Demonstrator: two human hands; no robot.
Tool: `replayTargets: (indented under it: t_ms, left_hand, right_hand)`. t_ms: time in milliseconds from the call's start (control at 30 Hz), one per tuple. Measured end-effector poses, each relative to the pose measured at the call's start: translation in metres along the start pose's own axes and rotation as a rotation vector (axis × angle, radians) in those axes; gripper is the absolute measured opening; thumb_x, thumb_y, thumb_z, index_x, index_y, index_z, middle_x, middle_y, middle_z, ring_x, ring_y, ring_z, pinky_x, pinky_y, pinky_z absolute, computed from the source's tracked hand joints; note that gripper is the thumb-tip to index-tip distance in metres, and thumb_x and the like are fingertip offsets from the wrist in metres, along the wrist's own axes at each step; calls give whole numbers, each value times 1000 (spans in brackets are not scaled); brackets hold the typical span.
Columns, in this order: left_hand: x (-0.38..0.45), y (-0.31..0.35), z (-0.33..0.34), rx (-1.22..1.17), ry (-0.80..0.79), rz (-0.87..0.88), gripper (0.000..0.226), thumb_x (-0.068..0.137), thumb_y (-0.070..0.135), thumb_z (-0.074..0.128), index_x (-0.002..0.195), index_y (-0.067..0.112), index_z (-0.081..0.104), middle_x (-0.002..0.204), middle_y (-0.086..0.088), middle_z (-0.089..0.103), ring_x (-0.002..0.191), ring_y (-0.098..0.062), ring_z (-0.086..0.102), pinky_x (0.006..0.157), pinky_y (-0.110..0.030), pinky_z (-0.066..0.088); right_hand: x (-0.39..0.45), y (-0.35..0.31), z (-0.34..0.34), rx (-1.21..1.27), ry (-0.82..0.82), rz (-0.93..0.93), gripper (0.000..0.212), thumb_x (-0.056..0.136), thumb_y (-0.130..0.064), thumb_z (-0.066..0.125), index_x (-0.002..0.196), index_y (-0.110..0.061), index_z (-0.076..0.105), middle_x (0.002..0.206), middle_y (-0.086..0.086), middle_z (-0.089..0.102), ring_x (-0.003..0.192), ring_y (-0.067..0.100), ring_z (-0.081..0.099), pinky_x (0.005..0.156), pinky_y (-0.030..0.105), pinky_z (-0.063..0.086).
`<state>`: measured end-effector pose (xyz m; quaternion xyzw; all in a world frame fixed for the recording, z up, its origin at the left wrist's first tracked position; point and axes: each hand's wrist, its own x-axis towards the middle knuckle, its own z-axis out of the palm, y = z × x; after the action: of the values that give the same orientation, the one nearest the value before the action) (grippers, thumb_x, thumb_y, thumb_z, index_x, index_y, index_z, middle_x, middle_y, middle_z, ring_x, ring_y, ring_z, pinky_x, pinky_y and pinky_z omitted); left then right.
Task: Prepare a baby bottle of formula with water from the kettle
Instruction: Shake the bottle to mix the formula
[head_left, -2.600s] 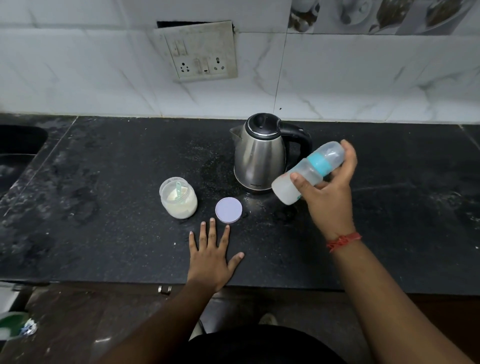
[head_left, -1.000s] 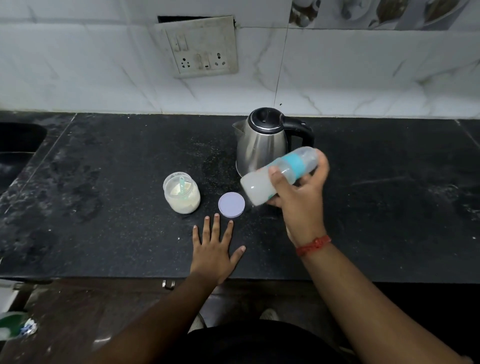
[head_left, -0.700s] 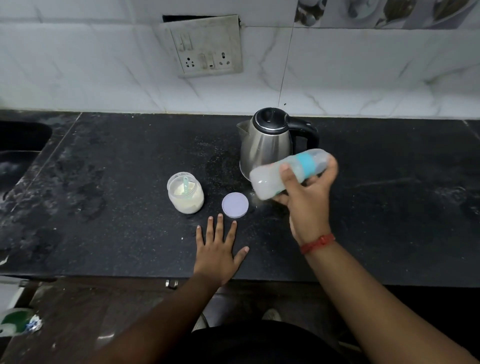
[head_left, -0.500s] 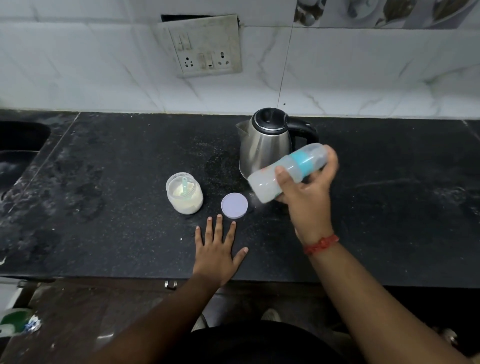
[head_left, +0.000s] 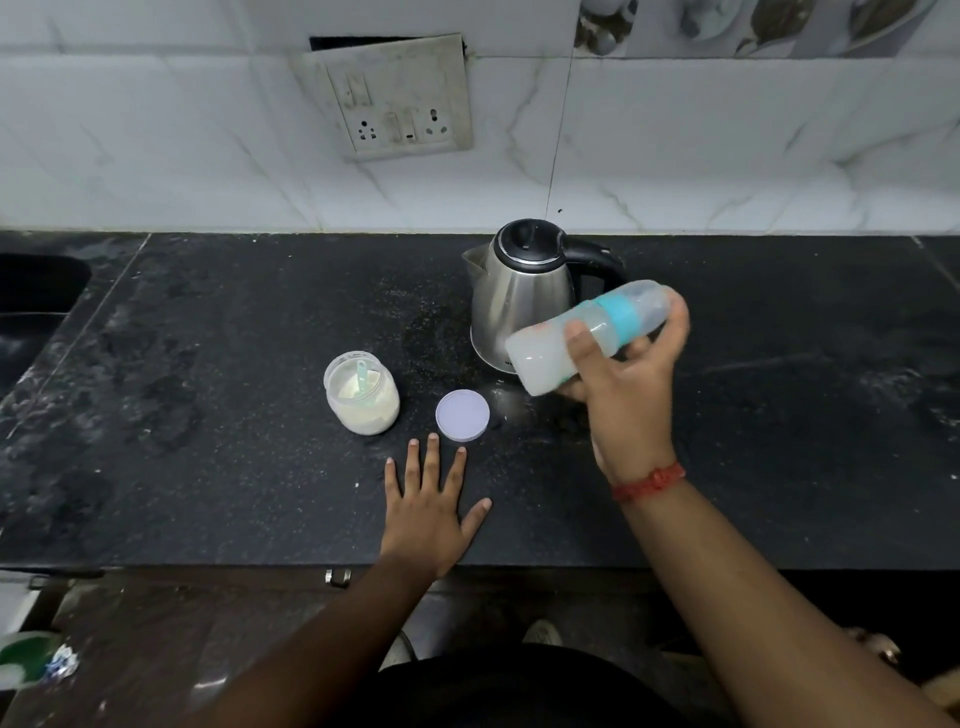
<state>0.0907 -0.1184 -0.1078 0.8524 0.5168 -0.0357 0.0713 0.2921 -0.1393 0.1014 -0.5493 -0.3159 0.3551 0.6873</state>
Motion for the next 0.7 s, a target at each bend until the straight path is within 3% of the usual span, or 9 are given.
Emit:
replayTargets:
  t_ms: [133,233,367,500,600,700]
  left_hand:
    - [-1,-2,-1,3,-4,8,87,95,78,2,163,27,19,171,-16,10,158,-39,4,124,-66,7]
    - [0,0,0,6,-1,-2,86,96,77,5,162,26,26,170,-17,18,157,-40,11,122,-67,13]
    - [0,-2,0,-8,3,6,87,95,79,3,163,27,19,171,-15,12,158,-39,5,124,-66,8]
    - [0,0,0,0,4,-2,87,95,78,4,162,27,23,170,-16,16,158,-39,8,123,-65,10]
    - [0,-3,2,-12,1,1,87,95,79,3,163,28,19,171,-15,11,159,-38,4,124,-65,6]
    - [1,-1,0,-14,0,-8,87,95,79,5,162,27,22,171,-15,16,158,-38,7,123,-65,9]
  right_hand:
    - [-7,-2,2,-102,-146,15,88,84,-5,78,151,-31,27,129,8,60,102,24,72,81,57,61]
    - [0,-6,3,93,72,38,82,90,-8,73,151,-29,22,127,12,61,100,19,73,73,55,63]
    - [-5,-7,6,-46,-165,14,81,84,-7,79,145,-34,33,125,5,62,110,28,69,84,58,60]
    - [0,-12,4,92,44,22,80,90,-8,74,149,-28,24,124,11,61,100,19,72,76,56,62]
    - [-5,-12,6,-76,-154,-7,86,85,-7,78,149,-32,28,128,9,60,107,25,70,84,54,61]
    - [1,-17,6,52,5,2,80,87,-10,77,148,-27,29,121,8,62,98,19,71,70,47,63]
